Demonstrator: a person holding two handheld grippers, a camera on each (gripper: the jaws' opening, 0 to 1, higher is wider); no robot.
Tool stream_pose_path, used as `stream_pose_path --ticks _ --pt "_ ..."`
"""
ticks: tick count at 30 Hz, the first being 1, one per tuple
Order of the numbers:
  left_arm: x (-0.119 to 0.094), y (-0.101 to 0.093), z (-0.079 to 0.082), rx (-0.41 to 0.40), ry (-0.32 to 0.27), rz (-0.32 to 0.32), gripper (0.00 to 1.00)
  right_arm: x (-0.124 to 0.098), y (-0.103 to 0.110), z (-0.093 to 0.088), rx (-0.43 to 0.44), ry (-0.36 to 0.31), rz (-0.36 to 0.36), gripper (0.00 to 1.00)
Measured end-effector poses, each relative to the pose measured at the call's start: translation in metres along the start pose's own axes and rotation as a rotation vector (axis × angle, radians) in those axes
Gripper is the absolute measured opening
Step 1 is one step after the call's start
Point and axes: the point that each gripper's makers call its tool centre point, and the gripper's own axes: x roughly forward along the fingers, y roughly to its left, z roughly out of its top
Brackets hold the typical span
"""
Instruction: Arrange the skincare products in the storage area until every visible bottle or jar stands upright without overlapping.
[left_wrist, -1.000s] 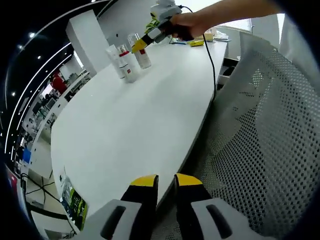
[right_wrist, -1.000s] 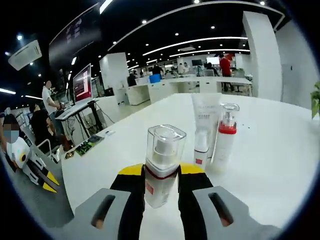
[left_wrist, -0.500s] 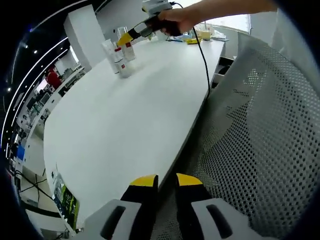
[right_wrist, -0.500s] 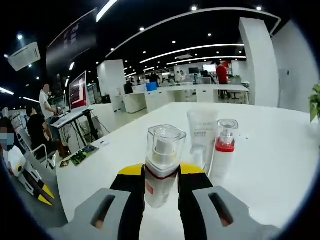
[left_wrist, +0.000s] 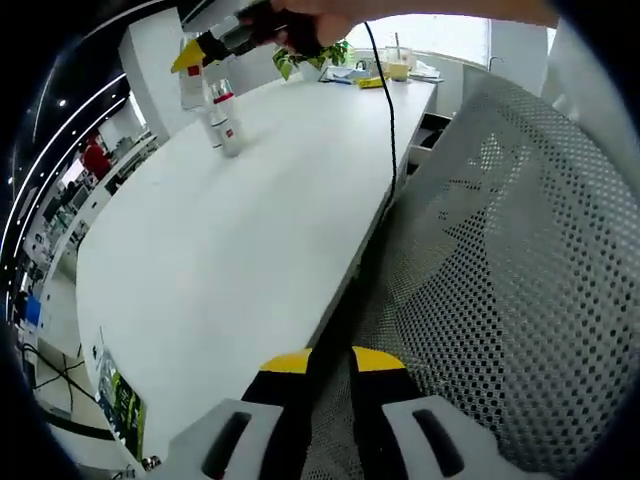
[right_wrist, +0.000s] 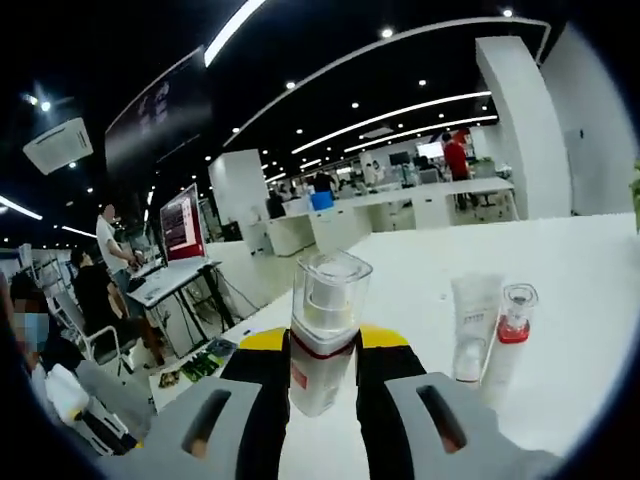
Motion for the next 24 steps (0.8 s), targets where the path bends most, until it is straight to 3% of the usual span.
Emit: stream_pose_path --ticks 4,8,24 --pt "-0.001 0.001 -0.001 -0.021 -0.001 0.003 0.14 0.003 0.016 0.016 -0.033 -0.023 0.022 0.22" --pt "-0.001 0.002 -0.002 -0.033 0.003 0.006 0.15 0.000 0.008 0.013 -0.040 -0.011 0.008 0.22" --pt "-0.001 0.009 -0.004 -0.047 0.015 0.029 0.15 -0.037 -0.081 -0.005 -0.163 0.090 -0.138 0.22"
